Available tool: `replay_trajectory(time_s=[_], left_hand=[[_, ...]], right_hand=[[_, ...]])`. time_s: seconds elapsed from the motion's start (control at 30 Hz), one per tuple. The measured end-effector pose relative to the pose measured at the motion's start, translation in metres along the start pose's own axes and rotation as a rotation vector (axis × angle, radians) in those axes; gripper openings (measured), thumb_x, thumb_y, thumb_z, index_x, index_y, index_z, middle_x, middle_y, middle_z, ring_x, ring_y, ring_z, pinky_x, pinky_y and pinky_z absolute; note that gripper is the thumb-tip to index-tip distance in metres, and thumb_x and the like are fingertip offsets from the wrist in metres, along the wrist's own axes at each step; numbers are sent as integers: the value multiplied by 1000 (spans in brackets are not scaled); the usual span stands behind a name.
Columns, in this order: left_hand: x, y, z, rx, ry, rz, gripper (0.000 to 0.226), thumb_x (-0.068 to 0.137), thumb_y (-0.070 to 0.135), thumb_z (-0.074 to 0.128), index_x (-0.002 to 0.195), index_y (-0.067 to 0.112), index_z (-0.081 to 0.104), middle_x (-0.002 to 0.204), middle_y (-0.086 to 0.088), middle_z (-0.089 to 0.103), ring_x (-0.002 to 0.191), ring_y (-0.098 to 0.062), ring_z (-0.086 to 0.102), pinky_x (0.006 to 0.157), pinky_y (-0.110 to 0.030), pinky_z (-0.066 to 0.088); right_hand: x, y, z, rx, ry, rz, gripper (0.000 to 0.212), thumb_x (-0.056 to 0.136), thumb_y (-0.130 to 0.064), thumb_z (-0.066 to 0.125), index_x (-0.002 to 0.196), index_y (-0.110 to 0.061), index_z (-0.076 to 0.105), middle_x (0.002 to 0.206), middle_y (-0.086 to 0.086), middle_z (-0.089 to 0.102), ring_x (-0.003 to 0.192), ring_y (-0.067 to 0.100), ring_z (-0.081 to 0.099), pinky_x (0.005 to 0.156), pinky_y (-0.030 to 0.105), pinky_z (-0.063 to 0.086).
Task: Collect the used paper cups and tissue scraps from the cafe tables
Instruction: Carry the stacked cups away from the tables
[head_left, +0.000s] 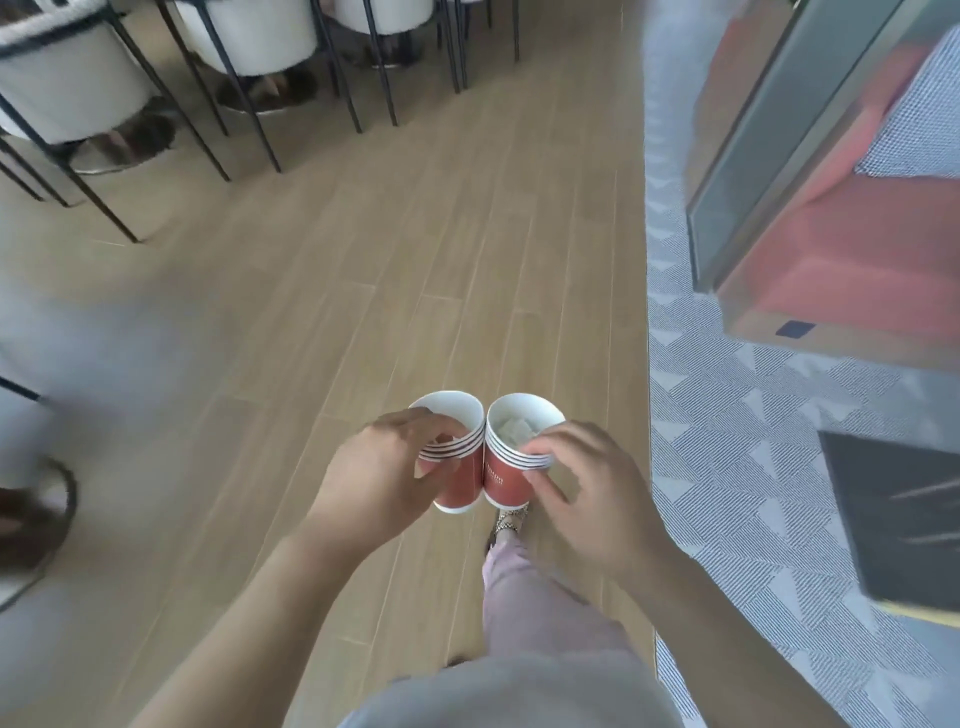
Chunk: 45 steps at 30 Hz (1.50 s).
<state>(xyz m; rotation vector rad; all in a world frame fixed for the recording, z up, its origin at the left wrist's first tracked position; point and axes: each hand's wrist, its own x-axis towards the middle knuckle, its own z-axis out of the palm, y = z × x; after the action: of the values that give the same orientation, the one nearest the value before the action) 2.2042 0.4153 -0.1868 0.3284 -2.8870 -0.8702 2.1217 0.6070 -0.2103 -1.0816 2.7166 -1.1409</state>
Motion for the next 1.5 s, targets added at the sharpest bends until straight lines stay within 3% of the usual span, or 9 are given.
replay_trajectory(time_s=[0.3, 0.5, 0.67, 0.93, 1.07, 1.23, 1.5], left_hand=[[288, -15, -2, 33, -76, 86, 25, 76, 18, 66, 98, 30, 66, 95, 15, 67, 83, -11, 61, 66, -29, 50], [441, -20, -12, 11, -29, 119, 27, 72, 13, 70, 94, 28, 67, 92, 12, 68, 80, -14, 63, 62, -31, 51], [561, -43, -5, 4, -22, 120, 26, 71, 30, 55, 94, 29, 67, 91, 12, 68, 79, -14, 63, 61, -33, 53], [805, -73, -31, 29, 8, 188, 23, 75, 23, 61, 97, 29, 66, 93, 12, 68, 82, -16, 62, 62, -34, 52], [913, -74, -43, -3, 41, 240, 25, 73, 33, 53, 94, 29, 66, 92, 13, 69, 83, -14, 63, 63, -33, 53], [1030, -78, -36, -4, -17, 251, 21, 75, 19, 68, 93, 31, 65, 91, 14, 68, 81, -12, 63, 60, -29, 51], [1257, -70, -2, 13, -49, 254, 24, 75, 18, 66, 97, 29, 65, 96, 12, 68, 89, -15, 63, 68, -35, 53]], right_hand=[[236, 117, -22, -19, 60, 45, 19, 73, -5, 73, 88, -15, 66, 89, -4, 66, 87, 17, 59, 76, 18, 39], [379, 173, -41, -37, 118, 54, 22, 72, -4, 73, 91, -14, 67, 92, -1, 66, 90, 17, 59, 79, 18, 40], [495, 223, -35, -49, 94, 42, 22, 74, -6, 72, 93, -16, 67, 94, -2, 65, 92, 10, 54, 79, 13, 36], [725, 292, -43, -78, 186, 29, 21, 74, -6, 72, 92, -16, 68, 93, -4, 65, 90, 14, 58, 78, 18, 41], [818, 326, -58, -94, 271, 19, 21, 72, -3, 73, 89, -14, 67, 89, -2, 64, 86, 14, 58, 76, 19, 42], [905, 380, -61, -78, 274, 88, 22, 73, -2, 73, 91, -13, 67, 91, -1, 64, 87, 15, 60, 78, 19, 43], [1090, 506, -88, -90, 231, 135, 22, 75, -5, 71, 95, -16, 67, 94, -3, 64, 90, 13, 58, 79, 18, 41]])
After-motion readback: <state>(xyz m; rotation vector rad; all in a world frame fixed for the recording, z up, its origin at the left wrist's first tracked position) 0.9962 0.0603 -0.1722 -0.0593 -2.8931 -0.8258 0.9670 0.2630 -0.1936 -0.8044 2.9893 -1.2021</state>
